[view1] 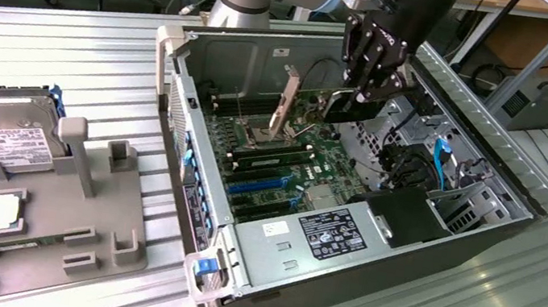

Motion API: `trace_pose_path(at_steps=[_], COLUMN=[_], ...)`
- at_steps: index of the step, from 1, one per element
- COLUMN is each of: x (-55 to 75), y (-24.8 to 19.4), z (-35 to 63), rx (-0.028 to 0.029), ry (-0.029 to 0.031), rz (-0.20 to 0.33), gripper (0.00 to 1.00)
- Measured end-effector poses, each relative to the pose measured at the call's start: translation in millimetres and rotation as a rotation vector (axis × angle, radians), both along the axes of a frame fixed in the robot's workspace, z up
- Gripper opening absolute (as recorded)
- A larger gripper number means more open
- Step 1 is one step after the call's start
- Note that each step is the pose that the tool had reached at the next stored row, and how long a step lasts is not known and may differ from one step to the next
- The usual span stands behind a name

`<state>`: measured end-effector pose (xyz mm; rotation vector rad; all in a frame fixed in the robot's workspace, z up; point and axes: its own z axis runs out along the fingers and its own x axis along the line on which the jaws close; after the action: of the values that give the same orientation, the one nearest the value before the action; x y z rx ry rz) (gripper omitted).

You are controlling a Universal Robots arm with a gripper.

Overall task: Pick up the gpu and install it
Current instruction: 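Insert the gpu into the slot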

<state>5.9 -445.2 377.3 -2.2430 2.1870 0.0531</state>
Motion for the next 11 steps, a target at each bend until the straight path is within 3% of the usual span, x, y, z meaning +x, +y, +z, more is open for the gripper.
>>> trace_pose_path(at_steps=[11], x=[-22.2], y=[-0.4], z=[-27.3], rx=[0.0001], ry=[0.0000], rz=[0.041], gripper=[0.27])
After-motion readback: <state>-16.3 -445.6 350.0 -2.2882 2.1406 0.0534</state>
